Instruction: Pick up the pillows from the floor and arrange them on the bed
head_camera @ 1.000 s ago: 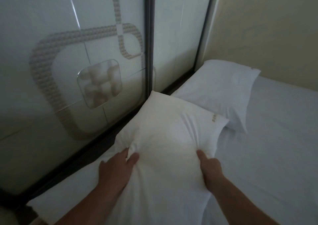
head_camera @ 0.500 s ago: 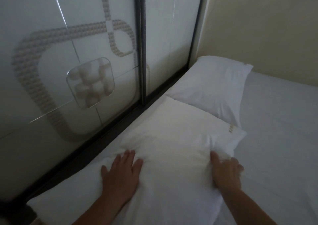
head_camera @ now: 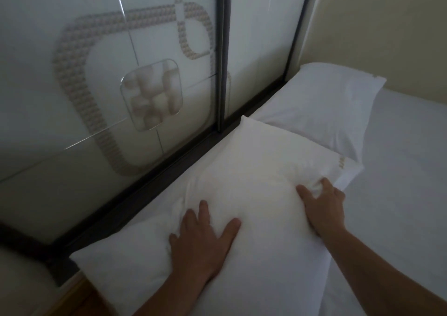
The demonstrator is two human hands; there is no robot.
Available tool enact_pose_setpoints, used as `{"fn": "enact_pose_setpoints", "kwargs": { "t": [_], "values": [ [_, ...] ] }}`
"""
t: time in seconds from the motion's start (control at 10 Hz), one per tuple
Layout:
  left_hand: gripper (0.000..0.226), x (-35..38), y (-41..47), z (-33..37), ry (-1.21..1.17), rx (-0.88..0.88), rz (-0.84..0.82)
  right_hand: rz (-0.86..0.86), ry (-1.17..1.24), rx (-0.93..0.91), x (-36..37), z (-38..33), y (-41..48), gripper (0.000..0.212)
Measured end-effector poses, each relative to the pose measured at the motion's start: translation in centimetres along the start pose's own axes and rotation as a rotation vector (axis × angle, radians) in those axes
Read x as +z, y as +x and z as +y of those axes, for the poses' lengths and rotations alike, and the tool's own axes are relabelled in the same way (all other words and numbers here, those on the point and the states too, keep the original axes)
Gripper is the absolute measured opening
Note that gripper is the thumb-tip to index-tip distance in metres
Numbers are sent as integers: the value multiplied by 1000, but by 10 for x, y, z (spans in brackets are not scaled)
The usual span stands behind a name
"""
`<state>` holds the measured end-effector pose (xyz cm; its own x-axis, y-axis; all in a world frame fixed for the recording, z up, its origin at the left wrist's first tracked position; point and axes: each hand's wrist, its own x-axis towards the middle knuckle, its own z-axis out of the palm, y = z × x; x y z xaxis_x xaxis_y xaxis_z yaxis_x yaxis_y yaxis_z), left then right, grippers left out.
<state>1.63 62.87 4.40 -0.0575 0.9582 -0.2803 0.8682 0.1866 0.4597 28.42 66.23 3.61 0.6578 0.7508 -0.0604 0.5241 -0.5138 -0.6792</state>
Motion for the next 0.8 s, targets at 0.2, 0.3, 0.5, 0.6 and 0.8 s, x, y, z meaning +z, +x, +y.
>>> {"fn": "enact_pose_setpoints", "kwargs": {
  "t": [0.2, 0.3, 0.5, 0.6, 0.8],
  "values": [
    [99, -12, 8, -3, 113, 103, 149, 93, -358, -118, 3, -32, -5, 75],
    [83, -6, 11, -7, 176, 304, 217, -41, -437, -450, 30, -30, -25, 70],
    [92, 18, 16, -12, 328, 242, 13, -291, -609, -407, 50, -29, -19, 70],
    [95, 1, 5, -3, 305, 178, -40, -354, -619, -385, 31, -44, -28, 69],
    [87, -71, -38, 41, 291, 195, -25, -413, -487, -472, -32, -93, -81, 69]
  ]
}}
